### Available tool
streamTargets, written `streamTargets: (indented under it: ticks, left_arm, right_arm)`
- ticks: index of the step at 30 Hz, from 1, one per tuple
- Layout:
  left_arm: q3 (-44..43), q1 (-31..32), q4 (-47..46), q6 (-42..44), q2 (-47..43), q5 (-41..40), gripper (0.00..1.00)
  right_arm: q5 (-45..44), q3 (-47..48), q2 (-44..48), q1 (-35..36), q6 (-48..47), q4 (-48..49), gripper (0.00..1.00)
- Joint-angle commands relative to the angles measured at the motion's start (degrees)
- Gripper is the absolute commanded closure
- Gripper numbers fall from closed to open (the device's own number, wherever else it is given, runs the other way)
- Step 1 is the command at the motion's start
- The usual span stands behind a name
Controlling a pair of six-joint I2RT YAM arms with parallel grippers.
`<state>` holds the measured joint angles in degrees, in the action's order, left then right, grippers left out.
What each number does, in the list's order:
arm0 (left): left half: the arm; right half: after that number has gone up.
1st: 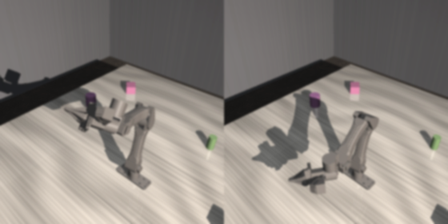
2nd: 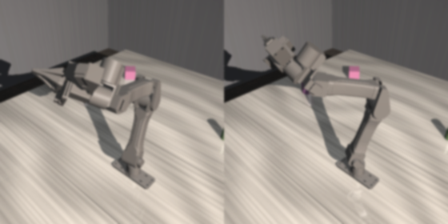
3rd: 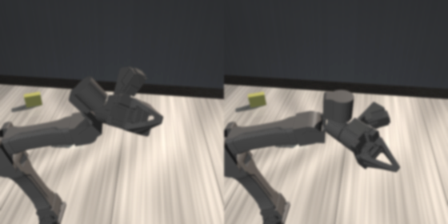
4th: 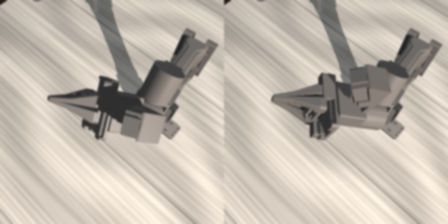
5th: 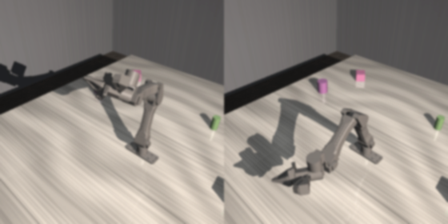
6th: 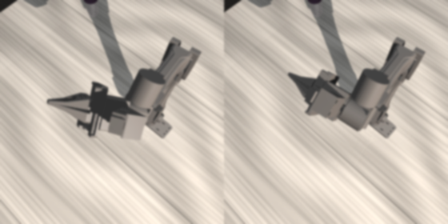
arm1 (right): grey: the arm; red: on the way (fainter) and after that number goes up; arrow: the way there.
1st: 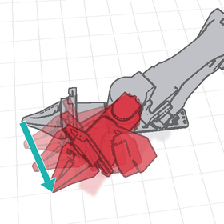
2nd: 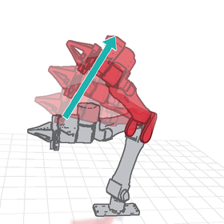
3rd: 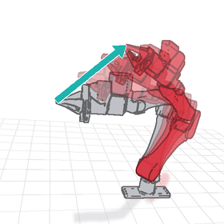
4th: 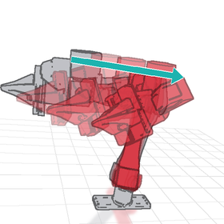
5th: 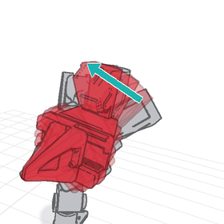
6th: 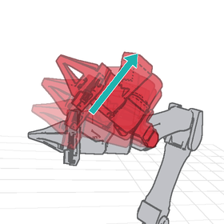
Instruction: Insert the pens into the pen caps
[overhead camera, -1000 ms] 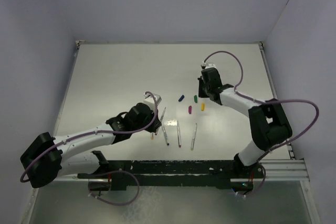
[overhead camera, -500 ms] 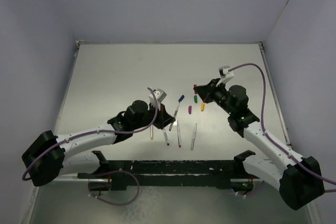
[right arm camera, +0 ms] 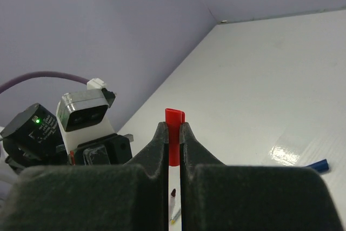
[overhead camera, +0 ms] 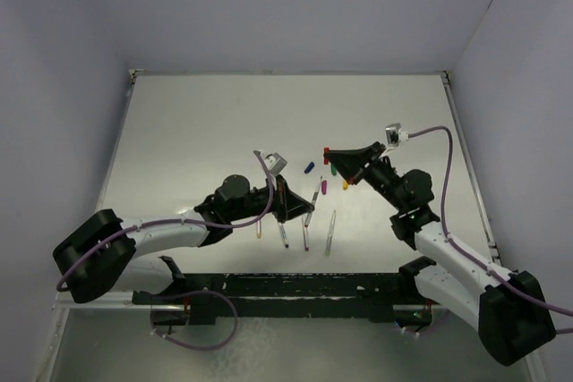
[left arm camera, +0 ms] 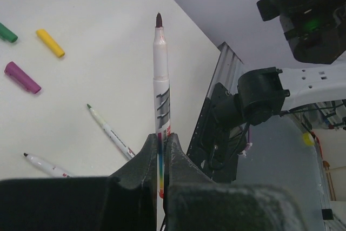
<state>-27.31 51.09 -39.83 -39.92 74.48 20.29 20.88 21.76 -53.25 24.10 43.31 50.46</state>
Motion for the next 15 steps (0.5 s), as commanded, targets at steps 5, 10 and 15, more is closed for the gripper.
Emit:
streamTargets:
  ticks: [5,10,15]
  left_arm:
    - [0.6,0.21,-7.72,1.26,-2.2,-0.52,1.0]
    - [0.43,0.23,-7.63,1.85,-1.96,-1.35,1.0]
    - [0.3,0.22,-7.67,2.08,-1.75,-1.57,1.0]
  right_arm:
    - [2.2,-4.1,-1.94,0.25,7.68,16.36,1.0]
    - [2.55,-5.85,-4.75,0.22,10.97,22.77,1.0]
    - [2.68,-6.37,-6.22,0.25,12.37,25.65,1.0]
